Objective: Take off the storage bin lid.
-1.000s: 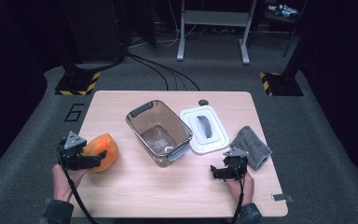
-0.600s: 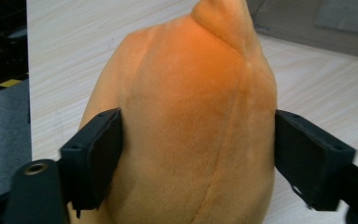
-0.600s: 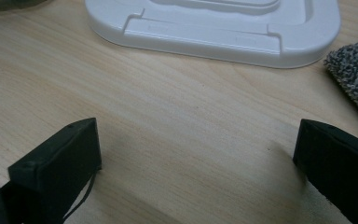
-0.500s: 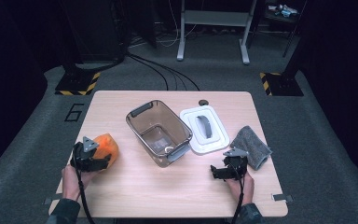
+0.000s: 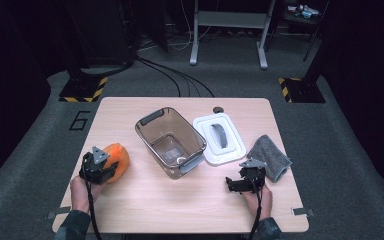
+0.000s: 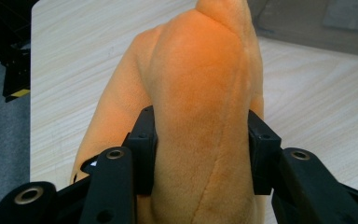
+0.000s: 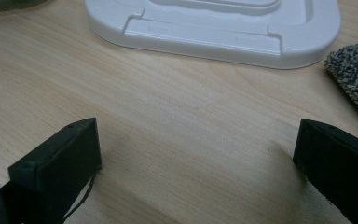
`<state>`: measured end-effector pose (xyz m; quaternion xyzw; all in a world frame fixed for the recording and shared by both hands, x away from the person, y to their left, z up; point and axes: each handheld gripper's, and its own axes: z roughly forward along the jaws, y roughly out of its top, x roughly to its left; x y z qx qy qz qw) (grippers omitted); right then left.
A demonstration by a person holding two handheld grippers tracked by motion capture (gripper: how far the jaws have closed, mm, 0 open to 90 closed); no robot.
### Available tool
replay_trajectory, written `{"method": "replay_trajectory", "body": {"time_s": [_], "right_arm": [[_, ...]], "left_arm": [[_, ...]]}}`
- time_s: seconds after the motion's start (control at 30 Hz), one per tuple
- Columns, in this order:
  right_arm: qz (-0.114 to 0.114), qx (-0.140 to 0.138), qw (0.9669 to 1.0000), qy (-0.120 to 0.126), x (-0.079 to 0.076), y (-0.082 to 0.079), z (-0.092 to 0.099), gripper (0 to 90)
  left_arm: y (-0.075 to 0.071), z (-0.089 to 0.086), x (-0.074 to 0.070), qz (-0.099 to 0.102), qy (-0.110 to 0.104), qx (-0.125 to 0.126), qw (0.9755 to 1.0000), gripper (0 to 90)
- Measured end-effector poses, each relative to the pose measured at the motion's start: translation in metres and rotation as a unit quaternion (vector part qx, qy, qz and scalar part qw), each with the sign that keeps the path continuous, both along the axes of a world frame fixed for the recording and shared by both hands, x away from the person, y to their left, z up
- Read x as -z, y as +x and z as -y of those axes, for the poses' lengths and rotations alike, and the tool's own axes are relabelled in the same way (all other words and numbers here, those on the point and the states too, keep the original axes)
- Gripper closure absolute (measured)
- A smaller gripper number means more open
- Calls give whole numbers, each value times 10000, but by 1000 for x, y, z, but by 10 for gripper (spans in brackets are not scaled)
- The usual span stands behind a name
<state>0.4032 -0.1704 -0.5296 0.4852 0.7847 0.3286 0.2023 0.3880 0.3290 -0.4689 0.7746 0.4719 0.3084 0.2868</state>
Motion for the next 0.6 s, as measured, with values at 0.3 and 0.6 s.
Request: {"method": "replay_trajectory", "body": {"time_s": [0.3,0.6], "right_arm": [[21,-24,10000,2,0,0,1,0],[29,-80,10000,6,0,0,1,0]], "left_arm": [[-4,-6,-8,112,-118,-10,9999,593],[-7,-11,-18,79,-282,78,9995,602]]}}
